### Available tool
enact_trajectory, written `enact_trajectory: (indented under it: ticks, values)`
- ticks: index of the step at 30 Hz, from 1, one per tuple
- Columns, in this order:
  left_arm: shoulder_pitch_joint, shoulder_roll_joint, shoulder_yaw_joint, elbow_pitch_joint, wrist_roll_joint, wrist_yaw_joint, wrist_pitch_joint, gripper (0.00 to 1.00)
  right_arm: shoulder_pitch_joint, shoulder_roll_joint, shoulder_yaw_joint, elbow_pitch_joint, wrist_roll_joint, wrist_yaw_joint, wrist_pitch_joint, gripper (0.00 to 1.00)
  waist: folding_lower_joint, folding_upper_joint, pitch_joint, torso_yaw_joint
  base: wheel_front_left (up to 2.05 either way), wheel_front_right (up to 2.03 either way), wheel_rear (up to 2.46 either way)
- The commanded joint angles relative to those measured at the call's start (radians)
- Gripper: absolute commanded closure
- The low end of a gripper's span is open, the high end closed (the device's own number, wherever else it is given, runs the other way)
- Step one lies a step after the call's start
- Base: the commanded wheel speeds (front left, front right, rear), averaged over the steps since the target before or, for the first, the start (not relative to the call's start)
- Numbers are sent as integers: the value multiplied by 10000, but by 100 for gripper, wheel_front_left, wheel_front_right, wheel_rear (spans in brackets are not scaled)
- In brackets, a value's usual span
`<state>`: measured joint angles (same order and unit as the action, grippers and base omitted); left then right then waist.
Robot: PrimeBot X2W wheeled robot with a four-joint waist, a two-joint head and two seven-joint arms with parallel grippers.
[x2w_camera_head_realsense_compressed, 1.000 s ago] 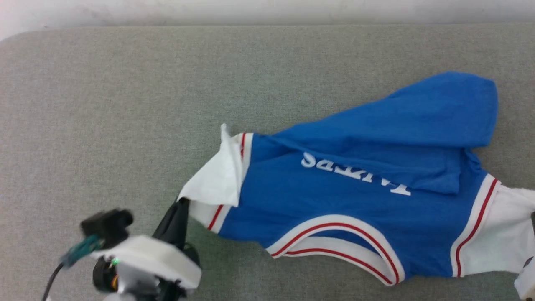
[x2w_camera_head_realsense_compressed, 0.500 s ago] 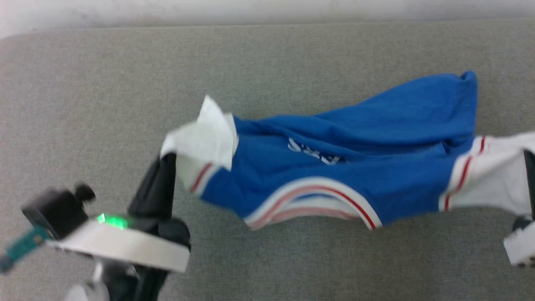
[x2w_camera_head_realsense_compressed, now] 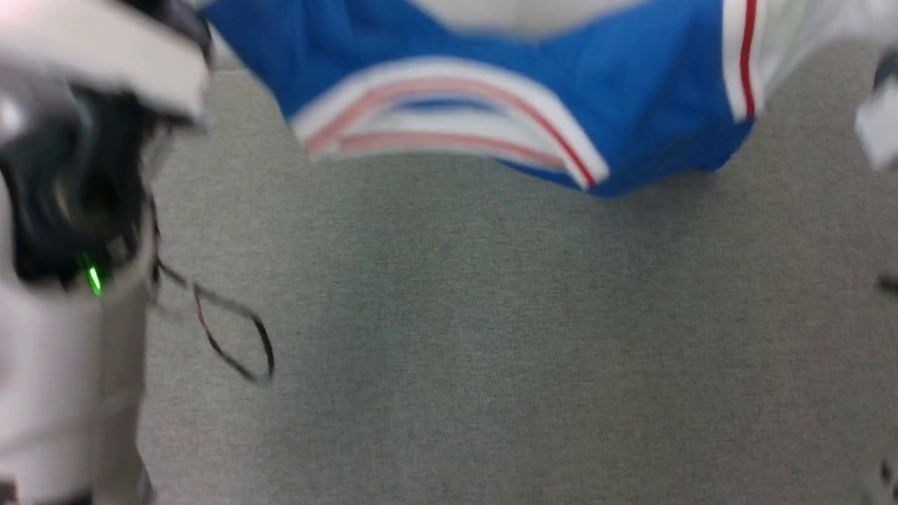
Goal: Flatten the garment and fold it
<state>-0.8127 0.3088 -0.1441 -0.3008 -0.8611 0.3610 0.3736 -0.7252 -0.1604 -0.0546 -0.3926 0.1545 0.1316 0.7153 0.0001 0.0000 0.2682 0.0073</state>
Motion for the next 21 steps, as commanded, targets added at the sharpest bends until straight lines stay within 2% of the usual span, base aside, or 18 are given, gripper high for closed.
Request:
enact_trajectory:
  ticks: [1, 3, 5, 12, 16, 21]
  values:
    - [-369, 42, 15, 305, 17, 75, 89, 100, -391, -13, 62, 293, 101, -9, 63, 100, -1, 0, 89, -75, 0, 0, 0]
    - [-1348, 189, -138, 1209, 234, 147, 362, 100, -1487, -5, 157, 1187, 176, -9, 232, 100, -1, 0, 197, -128, 0, 0, 0]
    - [-2227, 292, -246, 2073, 467, 222, 509, 100, -2513, -267, 502, 1993, 26, -9, 211, 100, -1, 0, 327, -166, 0, 0, 0]
    - [-4644, 424, -46, 4376, 928, 576, 329, 100, -5335, 11, 746, 4660, -415, -9, -120, 100, -1, 0, 961, -357, 0, 0, 0]
    - [-5825, 748, -194, 5294, 1479, 500, 16, 100, -6654, -108, 907, 5888, -900, -9, -575, 100, -1, 0, 1495, -391, 0, 0, 0]
    - [-6910, 848, -270, 6120, 1700, 212, -346, 100, -7961, -335, 1012, 7073, -1386, -9, -1254, 100, -1, 0, 2245, -317, 0, 0, 0]
